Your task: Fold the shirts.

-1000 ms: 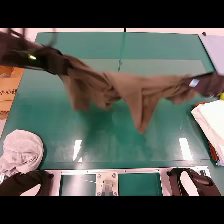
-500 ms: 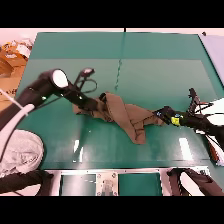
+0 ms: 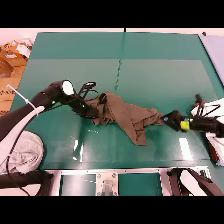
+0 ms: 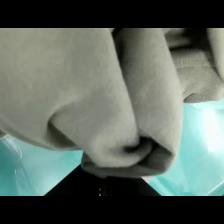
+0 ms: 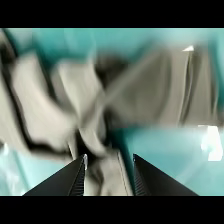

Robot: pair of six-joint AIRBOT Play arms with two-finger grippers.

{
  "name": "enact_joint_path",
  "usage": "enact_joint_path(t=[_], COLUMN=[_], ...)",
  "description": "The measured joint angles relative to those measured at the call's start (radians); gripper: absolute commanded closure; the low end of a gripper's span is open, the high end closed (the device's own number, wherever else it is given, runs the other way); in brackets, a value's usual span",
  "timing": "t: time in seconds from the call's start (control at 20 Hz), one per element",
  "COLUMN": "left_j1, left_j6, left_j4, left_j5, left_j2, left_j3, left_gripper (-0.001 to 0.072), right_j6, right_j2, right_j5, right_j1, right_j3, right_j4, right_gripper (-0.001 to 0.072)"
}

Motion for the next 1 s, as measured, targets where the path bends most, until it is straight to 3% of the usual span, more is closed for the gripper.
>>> enact_joint_path(t=[0.1,0.4,0.45,0.5,0.55,0.7,1.0], left_j1=[0.0,0.0,0.0,0.0,0.0,0.0,0.0], left_j6=[0.002,0.004,0.004,0.004,0.004,0.002,-0.064], left_j4=[-0.001,-0.003,-0.003,-0.002,-0.002,0.03,0.347], left_j5=[0.002,0.003,0.003,0.003,0.005,-0.017,-0.197], left_j2=[-0.001,-0.002,-0.002,-0.002,-0.002,-0.002,0.082], left_j3=[-0.001,-0.002,-0.002,-0.002,-0.002,0.01,0.154], left_gripper=[0.068,0.0679,0.068,0.0679,0.068,0.068,0.0681], right_j6=[0.004,-0.008,-0.024,-0.043,-0.062,-0.109,-0.089], right_j2=[0.013,-0.037,-0.054,-0.072,-0.089,-0.109,-0.01], right_j5=[-0.006,-0.149,-0.177,-0.215,-0.24,-0.274,-0.173], right_j1=[0.039,0.245,0.284,0.324,0.357,0.407,0.279], right_j3=[-0.09,-0.236,-0.238,-0.239,-0.231,-0.134,0.349], right_j4=[-0.002,0.083,0.117,0.154,0.182,0.268,0.263], right_gripper=[0.0308,0.0326,0.0459,0.0638,0.0696,0.0698,0.0698])
